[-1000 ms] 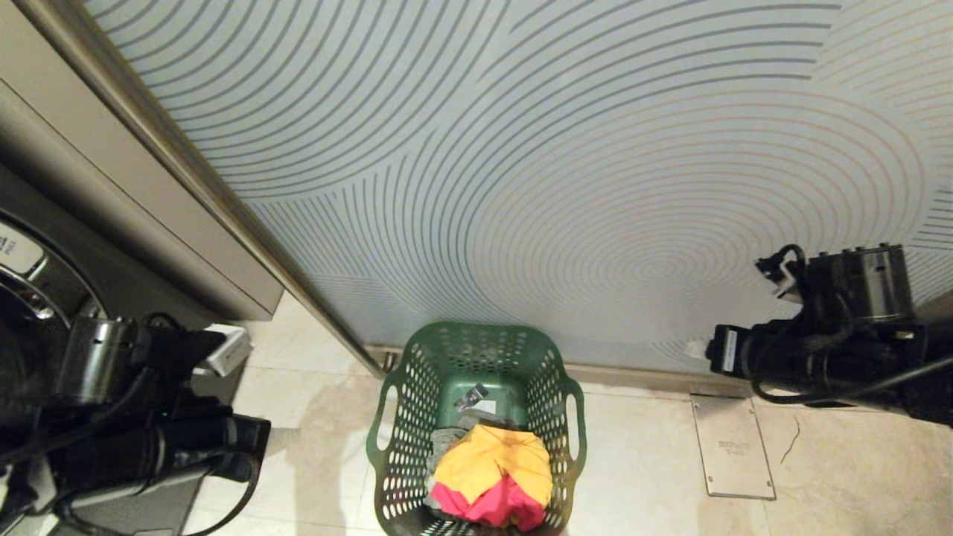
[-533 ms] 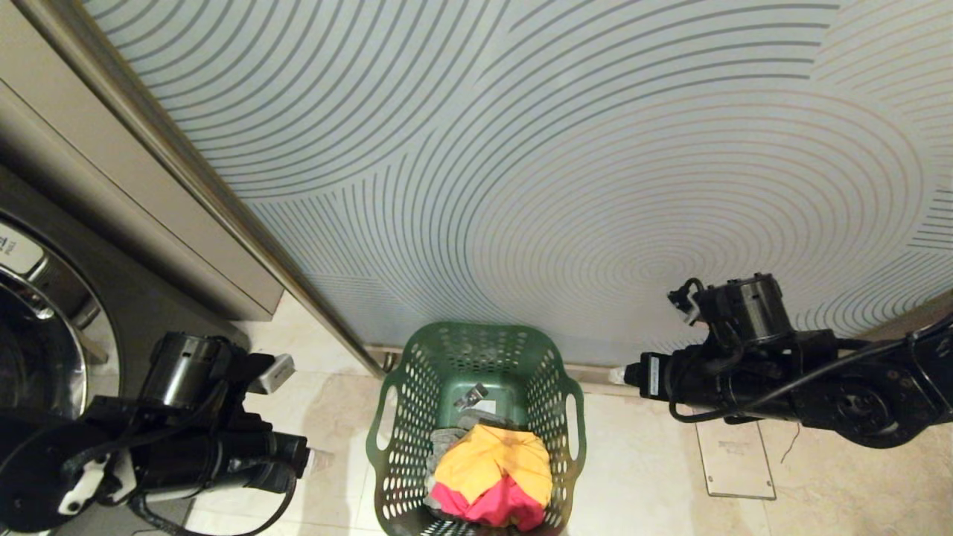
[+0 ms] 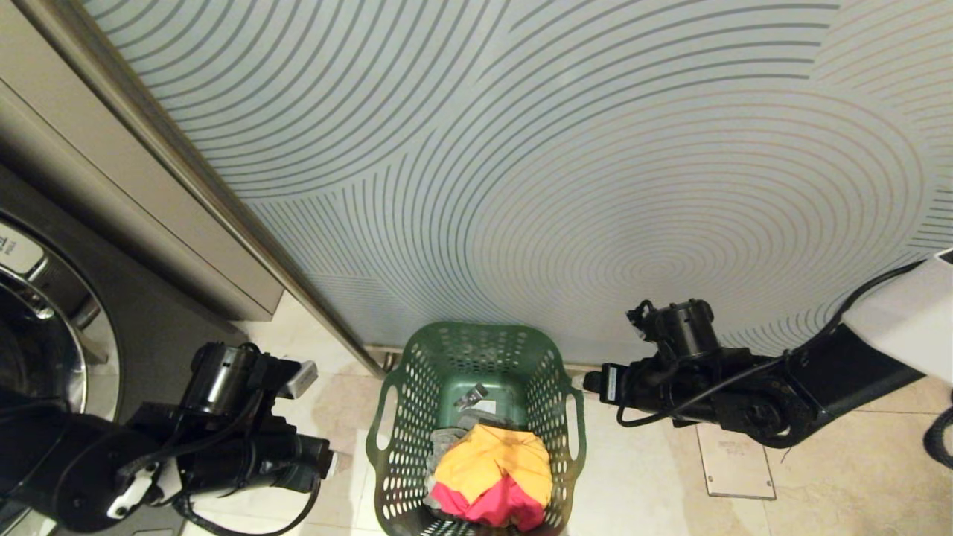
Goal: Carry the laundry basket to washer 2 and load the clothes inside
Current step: Pick up the clothes basket and put it beside the washing machine
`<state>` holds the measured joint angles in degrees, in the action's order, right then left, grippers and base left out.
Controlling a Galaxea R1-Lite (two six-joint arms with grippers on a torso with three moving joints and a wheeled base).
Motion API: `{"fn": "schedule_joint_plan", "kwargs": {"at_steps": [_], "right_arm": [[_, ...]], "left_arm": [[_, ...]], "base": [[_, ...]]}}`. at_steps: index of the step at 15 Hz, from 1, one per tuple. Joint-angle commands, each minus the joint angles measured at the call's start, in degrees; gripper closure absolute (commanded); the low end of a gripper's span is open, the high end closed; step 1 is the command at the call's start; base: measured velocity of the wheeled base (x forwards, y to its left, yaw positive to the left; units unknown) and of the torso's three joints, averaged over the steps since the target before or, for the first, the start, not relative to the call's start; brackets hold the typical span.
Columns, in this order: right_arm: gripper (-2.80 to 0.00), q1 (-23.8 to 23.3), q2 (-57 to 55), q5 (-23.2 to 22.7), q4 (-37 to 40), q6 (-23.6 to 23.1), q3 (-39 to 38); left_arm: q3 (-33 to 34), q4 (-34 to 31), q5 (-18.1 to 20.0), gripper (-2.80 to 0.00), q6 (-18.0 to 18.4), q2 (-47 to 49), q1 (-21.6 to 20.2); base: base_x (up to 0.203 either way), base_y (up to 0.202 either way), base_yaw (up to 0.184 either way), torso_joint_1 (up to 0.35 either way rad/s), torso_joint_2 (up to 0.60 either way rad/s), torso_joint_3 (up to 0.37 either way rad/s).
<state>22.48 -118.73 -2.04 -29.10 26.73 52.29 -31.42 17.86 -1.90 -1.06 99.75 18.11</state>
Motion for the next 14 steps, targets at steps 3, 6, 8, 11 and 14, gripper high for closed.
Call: {"fn": "schedule_joint_plan", "kwargs": {"at_steps": [3, 6, 8, 11, 14], "right_arm": [[-2.8, 0.39, -8.97, -1.32, -1.44, 0.46, 7.0], [-2.8, 1.67, -11.79, -3.05, -0.26, 1.12, 11.85], [-2.8, 2.87, -12.32, -3.15, 1.12, 1.8, 13.48], [-2.8, 3.54, -12.19, -3.06, 2.96, 3.69, 13.88], [-2.8, 3.7, -11.81, -3.48, 7.99, 4.11, 13.9]], "left_arm": [[-0.01, 0.23, -0.19, -2.8, -0.44, 1.64, 0.65], [-0.46, 0.25, -1.7, -2.8, -0.63, 2.12, 1.13], [-0.66, 0.42, -1.7, -2.8, -1.4, 3.02, 1.26], [-0.53, 4.8, -1.78, -2.8, -2.27, 5.42, 2.6], [-0.66, 5.7, -1.88, -2.8, -2.37, 6.34, 3.17]], "base": [[0.0, 0.0, 0.0, 0.0, 0.0, 0.0], [0.0, 0.0, 0.0, 0.0, 0.0, 0.0], [0.0, 0.0, 0.0, 0.0, 0.0, 0.0], [0.0, 0.0, 0.0, 0.0, 0.0, 0.0], [0.0, 0.0, 0.0, 0.0, 0.0, 0.0]]}}
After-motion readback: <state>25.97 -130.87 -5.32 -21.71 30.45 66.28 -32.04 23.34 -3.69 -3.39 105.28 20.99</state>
